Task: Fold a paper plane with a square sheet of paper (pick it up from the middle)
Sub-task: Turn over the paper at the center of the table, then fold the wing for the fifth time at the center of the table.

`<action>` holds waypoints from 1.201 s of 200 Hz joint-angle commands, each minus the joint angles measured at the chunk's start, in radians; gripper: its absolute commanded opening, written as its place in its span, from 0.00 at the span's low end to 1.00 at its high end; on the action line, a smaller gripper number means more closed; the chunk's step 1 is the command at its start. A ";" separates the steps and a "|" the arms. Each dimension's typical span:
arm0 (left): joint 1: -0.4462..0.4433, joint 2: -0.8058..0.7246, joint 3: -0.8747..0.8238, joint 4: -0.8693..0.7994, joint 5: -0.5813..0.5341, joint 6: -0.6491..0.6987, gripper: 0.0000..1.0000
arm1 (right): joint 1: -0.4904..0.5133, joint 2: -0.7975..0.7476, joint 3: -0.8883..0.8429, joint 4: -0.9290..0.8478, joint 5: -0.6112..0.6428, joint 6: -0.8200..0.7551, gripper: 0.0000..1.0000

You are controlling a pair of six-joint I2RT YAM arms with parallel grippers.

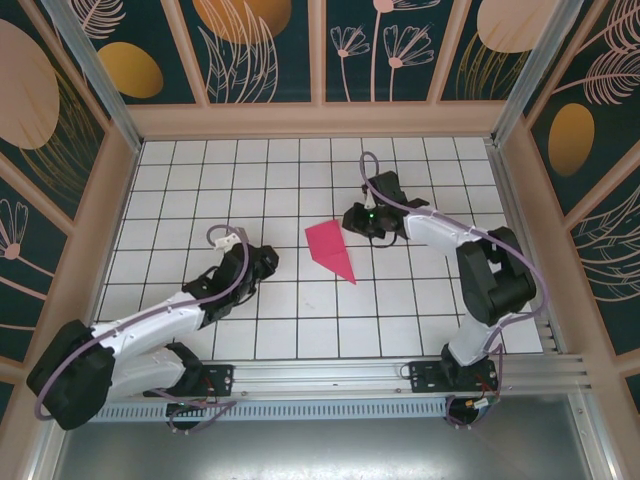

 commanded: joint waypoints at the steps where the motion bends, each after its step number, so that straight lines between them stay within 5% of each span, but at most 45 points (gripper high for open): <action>1: -0.002 0.048 0.053 0.042 0.079 0.052 0.37 | -0.003 0.057 -0.002 0.115 -0.170 0.009 0.19; 63: -0.003 0.180 0.119 0.061 0.188 0.068 0.37 | -0.021 0.160 -0.059 0.182 -0.155 0.061 0.18; 141: -0.002 0.282 0.176 0.047 0.249 0.076 0.37 | 0.021 0.029 -0.347 0.390 -0.056 0.435 0.17; 201: -0.002 0.329 0.212 0.065 0.295 0.077 0.37 | -0.003 -0.135 -0.245 0.210 -0.042 0.221 0.19; 240: 0.000 0.382 0.250 0.059 0.331 0.060 0.37 | 0.021 -0.214 -0.307 0.258 -0.184 0.142 0.15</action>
